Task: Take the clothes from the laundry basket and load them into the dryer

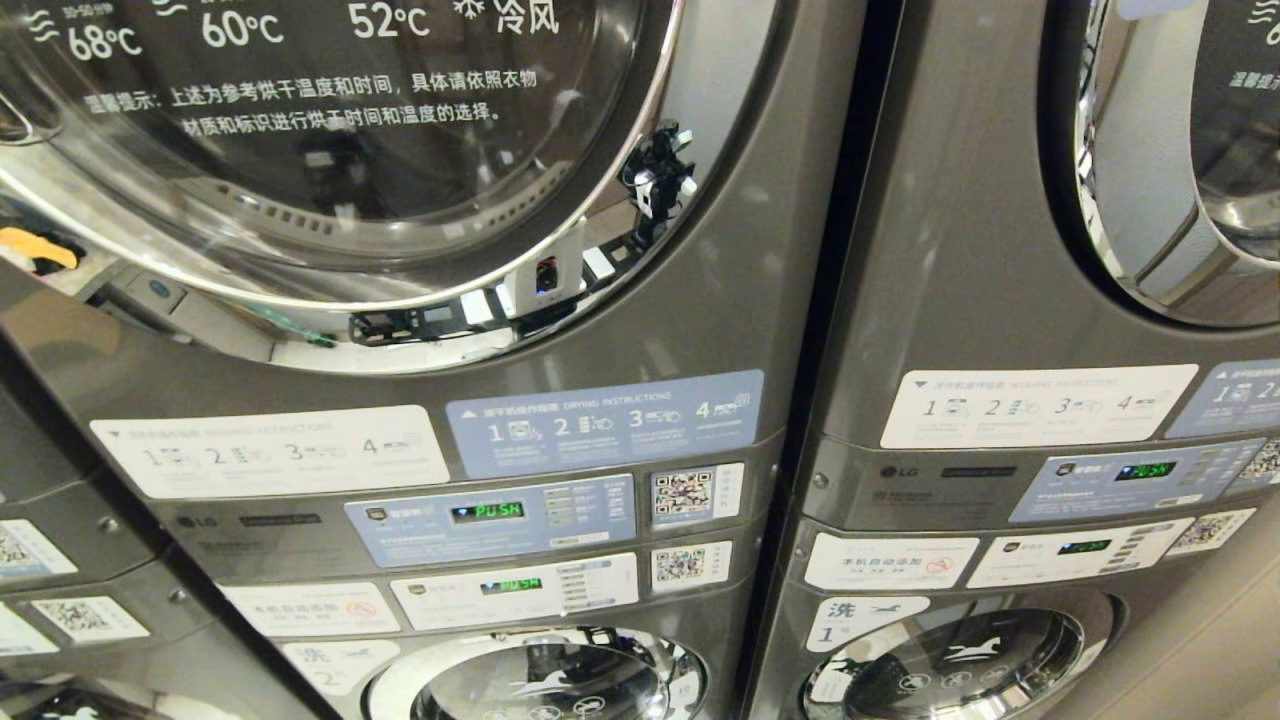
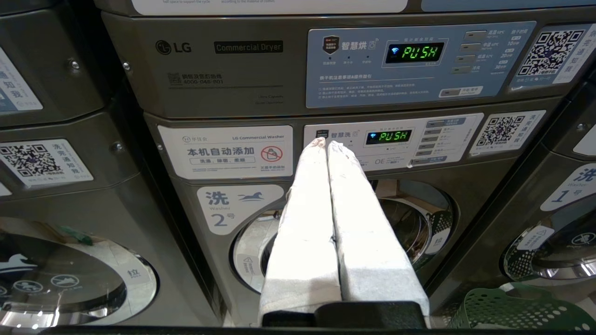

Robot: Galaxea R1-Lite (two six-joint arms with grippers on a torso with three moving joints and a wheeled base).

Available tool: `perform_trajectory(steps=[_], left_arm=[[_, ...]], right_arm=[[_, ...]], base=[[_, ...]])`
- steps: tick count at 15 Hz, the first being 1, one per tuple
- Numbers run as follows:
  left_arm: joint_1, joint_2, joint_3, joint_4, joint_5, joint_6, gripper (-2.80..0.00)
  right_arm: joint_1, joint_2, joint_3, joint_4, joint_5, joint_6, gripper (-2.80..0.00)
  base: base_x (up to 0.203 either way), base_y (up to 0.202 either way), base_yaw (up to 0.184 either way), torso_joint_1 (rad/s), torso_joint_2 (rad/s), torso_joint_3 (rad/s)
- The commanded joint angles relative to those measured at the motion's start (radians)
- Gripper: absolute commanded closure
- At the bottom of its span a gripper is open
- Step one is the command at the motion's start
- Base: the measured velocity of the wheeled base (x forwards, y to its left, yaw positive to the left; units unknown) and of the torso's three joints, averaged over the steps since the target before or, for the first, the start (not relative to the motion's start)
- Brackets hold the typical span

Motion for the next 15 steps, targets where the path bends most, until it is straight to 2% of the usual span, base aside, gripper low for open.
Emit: perform_trajectory(steps=[1, 15], left_arm=[[0.0, 0.002, 0.002, 0.0, 0.0, 0.0, 0.0], [0.0, 0.0, 0.002, 0.0, 0.0, 0.0, 0.0]], right_arm=[[0.0, 0.001, 0.0, 0.0, 0.001, 0.0, 0.0], [0.0, 0.001, 0.0, 0.0, 0.0, 0.0, 0.0]], base=[[0.0, 0.0, 0.0, 0.0, 0.0, 0.0], [0.0, 0.0, 0.0, 0.0, 0.0, 0.0]])
